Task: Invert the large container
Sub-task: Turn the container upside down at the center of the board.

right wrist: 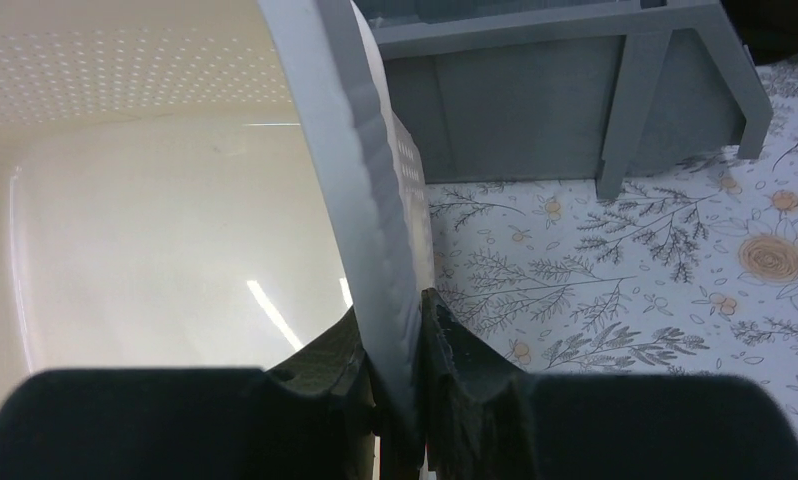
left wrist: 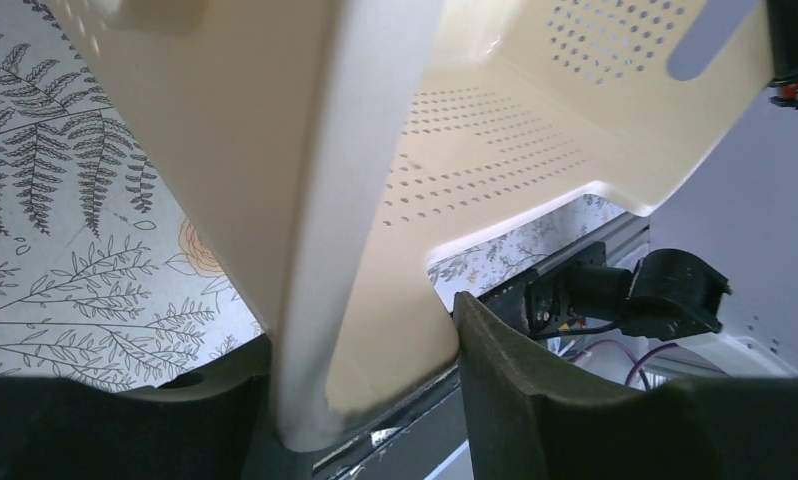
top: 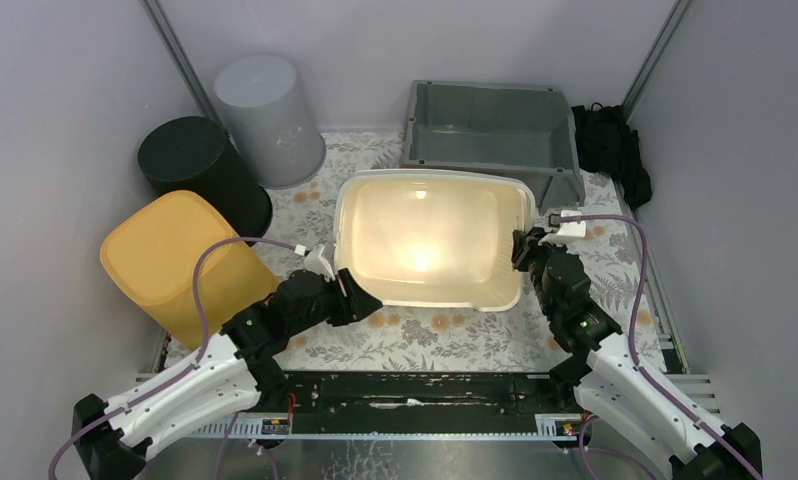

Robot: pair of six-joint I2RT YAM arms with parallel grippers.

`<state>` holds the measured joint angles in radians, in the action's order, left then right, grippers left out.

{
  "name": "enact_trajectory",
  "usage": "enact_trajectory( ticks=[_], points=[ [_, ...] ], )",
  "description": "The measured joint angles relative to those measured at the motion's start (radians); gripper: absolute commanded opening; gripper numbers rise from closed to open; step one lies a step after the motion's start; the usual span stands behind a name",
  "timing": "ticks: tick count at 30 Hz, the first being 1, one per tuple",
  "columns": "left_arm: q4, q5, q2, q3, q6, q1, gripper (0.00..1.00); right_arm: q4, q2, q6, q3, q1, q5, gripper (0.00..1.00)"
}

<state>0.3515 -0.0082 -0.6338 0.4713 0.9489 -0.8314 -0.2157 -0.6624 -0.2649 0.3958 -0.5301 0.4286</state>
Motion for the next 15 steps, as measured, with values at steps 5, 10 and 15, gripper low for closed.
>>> enact_trajectory(
  ticks=[5, 10, 15],
  points=[
    [-0.064, 0.0, -0.034, -0.044, 0.001, 0.0, 0.53, 0.002, 0.017, 0.038, 0.0, 0.0, -0.001, 0.08],
    [-0.13, 0.0, -0.035, -0.095, 0.003, -0.004, 0.53, 0.027, 0.04, 0.044, 0.0, 0.0, -0.007, 0.28],
    [-0.171, -0.008, -0.052, -0.138, 0.003, -0.006, 0.53, 0.069, 0.077, -0.003, 0.0, -0.003, -0.057, 0.45]
  ],
)
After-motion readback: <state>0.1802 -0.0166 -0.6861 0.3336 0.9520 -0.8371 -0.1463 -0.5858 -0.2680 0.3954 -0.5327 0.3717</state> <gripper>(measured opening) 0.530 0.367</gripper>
